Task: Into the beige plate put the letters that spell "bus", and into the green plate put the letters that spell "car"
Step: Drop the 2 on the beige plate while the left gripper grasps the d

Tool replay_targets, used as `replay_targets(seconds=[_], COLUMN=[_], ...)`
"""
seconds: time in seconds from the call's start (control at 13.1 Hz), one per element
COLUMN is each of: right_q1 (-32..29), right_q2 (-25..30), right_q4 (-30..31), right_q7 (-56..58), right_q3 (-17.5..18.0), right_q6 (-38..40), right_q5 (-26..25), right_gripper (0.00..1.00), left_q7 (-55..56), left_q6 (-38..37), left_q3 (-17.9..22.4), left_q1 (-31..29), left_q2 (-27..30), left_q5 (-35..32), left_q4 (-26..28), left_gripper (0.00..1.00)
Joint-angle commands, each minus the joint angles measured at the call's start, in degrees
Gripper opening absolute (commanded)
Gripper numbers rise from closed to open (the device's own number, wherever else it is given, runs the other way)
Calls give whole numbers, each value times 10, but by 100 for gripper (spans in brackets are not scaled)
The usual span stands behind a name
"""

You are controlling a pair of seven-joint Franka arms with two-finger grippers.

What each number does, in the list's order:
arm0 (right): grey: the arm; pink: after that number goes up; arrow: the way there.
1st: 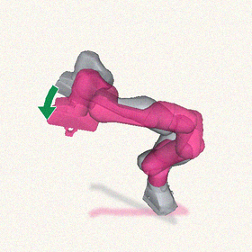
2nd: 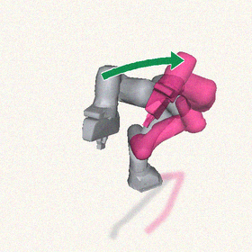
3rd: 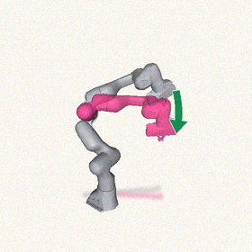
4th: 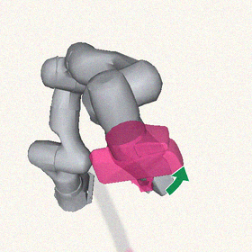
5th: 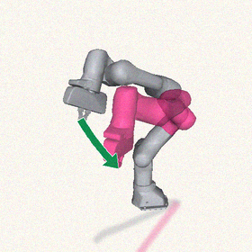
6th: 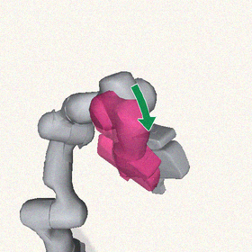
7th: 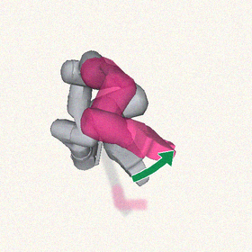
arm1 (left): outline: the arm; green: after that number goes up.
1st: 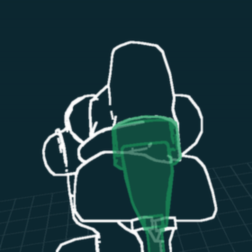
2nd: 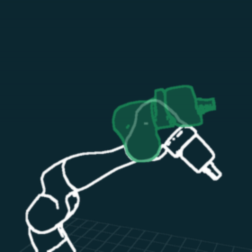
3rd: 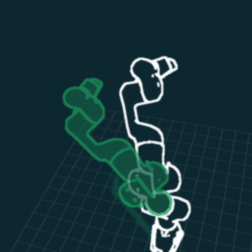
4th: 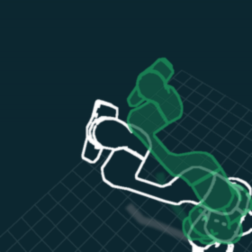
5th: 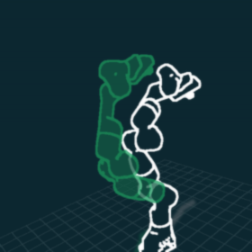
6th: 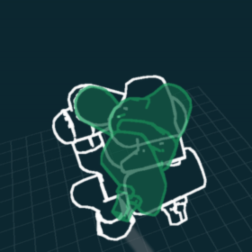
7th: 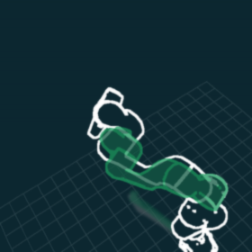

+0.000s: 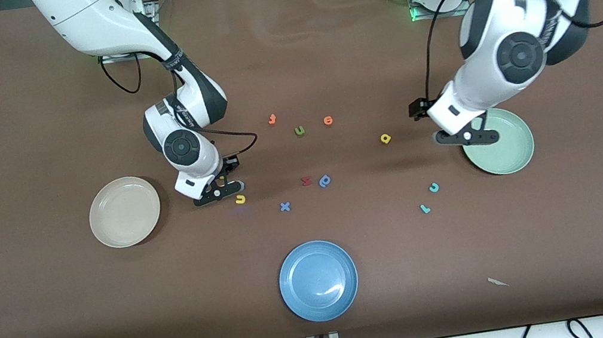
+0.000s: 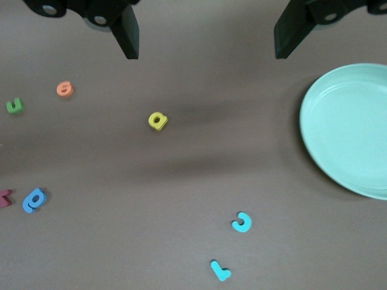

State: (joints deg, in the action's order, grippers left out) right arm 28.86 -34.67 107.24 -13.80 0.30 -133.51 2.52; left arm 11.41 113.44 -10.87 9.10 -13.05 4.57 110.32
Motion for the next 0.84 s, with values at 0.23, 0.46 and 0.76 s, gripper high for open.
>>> replay_targets(seconds=[0.23, 0.46, 0.76], right_q1=[1, -2, -2], right_q2=[20, 46, 66], right_q4=[-3, -41, -56], right_q7=[-16, -9, 52], right_q3=[-1, -38, -138], right_q6=[8, 102, 160], right_q5=[9, 8, 2], right_gripper=[9, 9, 9], left_q7=[19, 20, 36], left_q6=[183, 239, 295], left_q3=[-1, -1, 1], left_q1=[28, 51, 79], left_q2=[-8, -56, -108], left_q5=[-10, -41, -47], left_q4=[120, 137, 137], left_gripper=[99, 99, 99])
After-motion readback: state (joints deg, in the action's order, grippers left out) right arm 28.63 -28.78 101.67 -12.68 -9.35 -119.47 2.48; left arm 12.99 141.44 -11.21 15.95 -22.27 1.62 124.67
